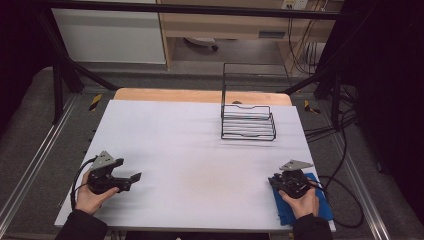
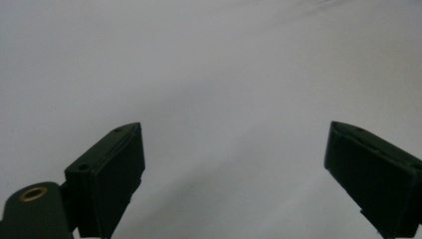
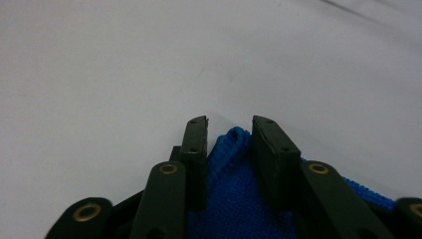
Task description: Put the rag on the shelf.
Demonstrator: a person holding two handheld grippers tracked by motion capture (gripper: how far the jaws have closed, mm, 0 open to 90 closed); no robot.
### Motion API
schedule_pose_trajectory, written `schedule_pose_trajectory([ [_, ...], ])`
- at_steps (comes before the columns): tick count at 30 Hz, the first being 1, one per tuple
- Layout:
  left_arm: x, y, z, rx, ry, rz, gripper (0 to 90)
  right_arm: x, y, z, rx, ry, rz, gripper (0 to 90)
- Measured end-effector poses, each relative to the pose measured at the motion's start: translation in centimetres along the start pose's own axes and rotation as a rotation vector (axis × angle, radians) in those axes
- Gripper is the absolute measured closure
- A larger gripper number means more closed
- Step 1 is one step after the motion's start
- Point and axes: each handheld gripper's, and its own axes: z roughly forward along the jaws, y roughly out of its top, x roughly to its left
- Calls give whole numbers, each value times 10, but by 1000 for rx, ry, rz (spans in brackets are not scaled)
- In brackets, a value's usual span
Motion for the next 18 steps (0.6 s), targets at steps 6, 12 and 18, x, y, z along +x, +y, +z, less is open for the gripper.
schedule_pose_trajectory([
  [6,0,0,0,0,2,1,92,-1,0,0,8,-19,-5,814],
  [12,0,0,-1,-2,3,2,94,-2,1,-3,-5,-14,25,853],
  [18,0,0,0,-1,7,4,95,-1,4,-12,-66,7,50,856],
])
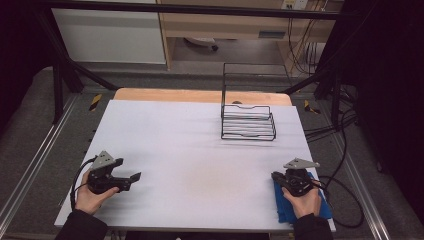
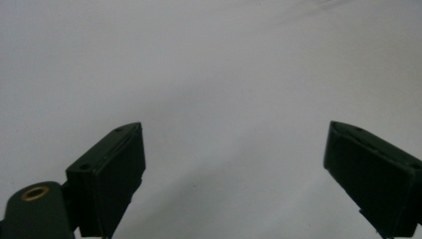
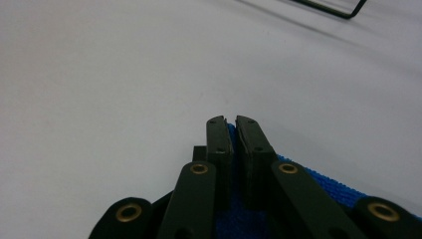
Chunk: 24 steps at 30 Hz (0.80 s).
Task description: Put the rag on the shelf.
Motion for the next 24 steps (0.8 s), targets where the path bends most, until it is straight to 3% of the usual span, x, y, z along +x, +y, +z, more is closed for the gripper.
schedule_pose_trajectory([
  [7,-1,0,1,4,6,6,94,3,10,-1,-66,53,29,856],
  [11,-2,0,2,6,7,12,94,12,25,7,-97,94,37,856],
  [19,0,0,1,2,14,3,93,30,45,24,-93,102,-3,857],
  [24,0,0,1,3,12,-1,93,45,64,43,-98,105,-22,857],
])
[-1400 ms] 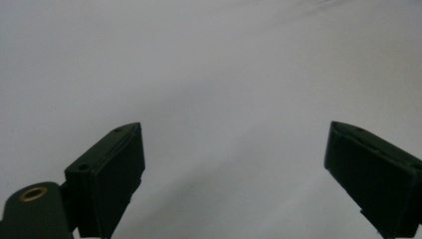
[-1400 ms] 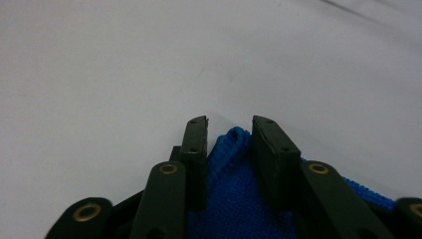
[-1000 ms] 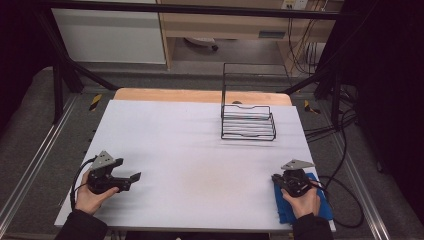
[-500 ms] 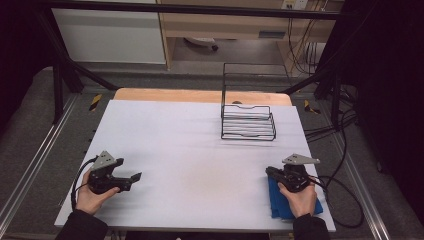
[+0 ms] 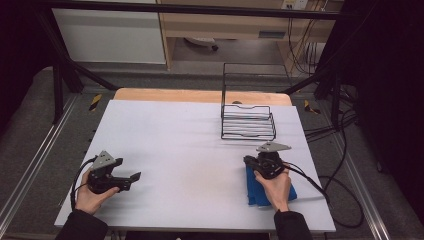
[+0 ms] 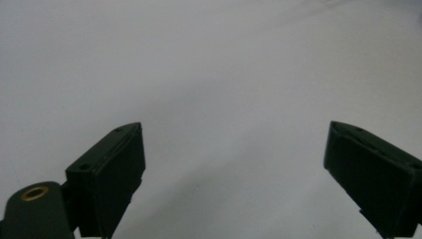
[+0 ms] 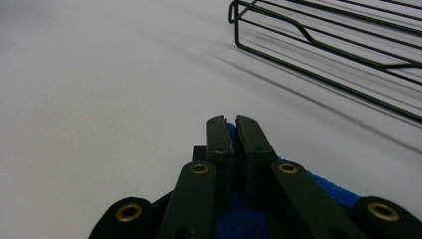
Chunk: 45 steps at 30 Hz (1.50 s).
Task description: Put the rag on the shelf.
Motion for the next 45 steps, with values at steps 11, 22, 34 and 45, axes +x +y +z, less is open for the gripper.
schedule_pose_trajectory([
  [11,0,0,0,-1,-2,0,97,21,20,49,33,15,-38,856],
  [22,1,0,0,-3,-1,0,98,24,23,61,4,59,-41,625],
  [34,-1,0,0,0,3,0,88,-10,4,0,-25,21,-18,378],
  [45,-1,0,2,10,8,-3,83,-46,-58,-38,86,-26,87,515],
])
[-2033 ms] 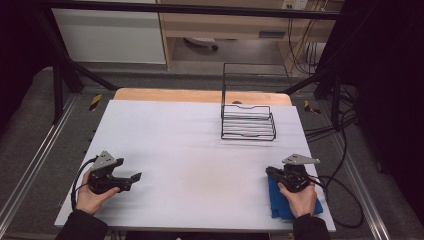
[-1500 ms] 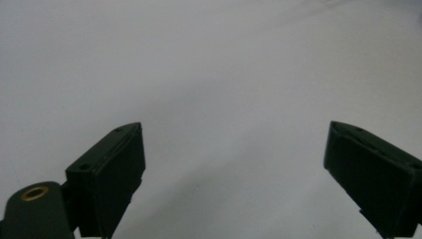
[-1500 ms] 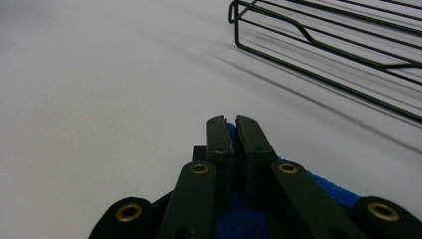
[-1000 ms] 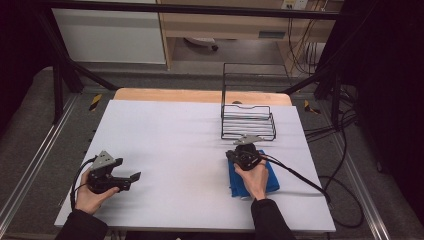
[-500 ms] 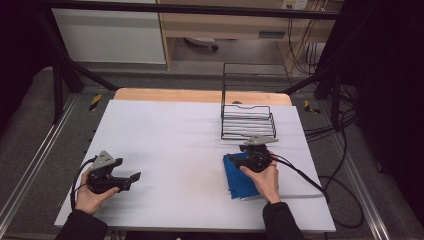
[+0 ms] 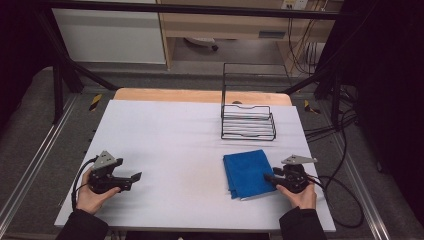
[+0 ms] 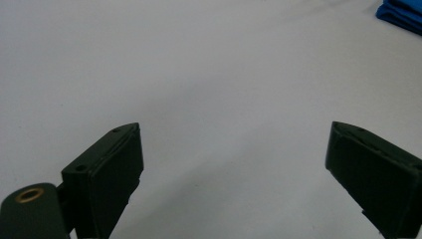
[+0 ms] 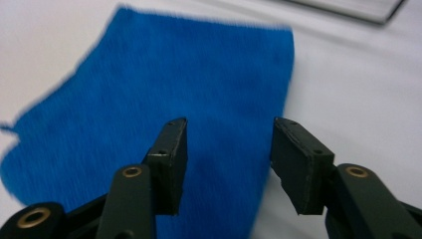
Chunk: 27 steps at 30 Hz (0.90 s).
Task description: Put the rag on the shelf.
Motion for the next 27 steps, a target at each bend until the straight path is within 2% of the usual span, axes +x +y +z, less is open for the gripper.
schedule_pose_trajectory([
  [4,-1,1,0,-1,1,4,81,-1,-8,-5,9,-2,12,551],
  [5,-2,1,0,-1,-1,5,81,-2,-13,-5,31,-6,29,583],
  [13,-2,0,1,3,-4,4,83,-2,-14,-4,56,16,77,690],
  [15,-3,0,1,2,-4,6,83,0,-14,-4,67,24,122,757],
  [18,-3,0,0,0,-5,7,83,3,-12,-6,79,16,132,830],
  [21,-2,-1,0,3,-6,7,83,7,-9,-8,84,-9,122,852],
  [24,-2,-1,0,2,-5,5,84,9,-7,-11,85,-18,134,855],
  [27,-1,-1,-1,-2,-4,2,84,13,-5,-18,77,-30,173,856],
])
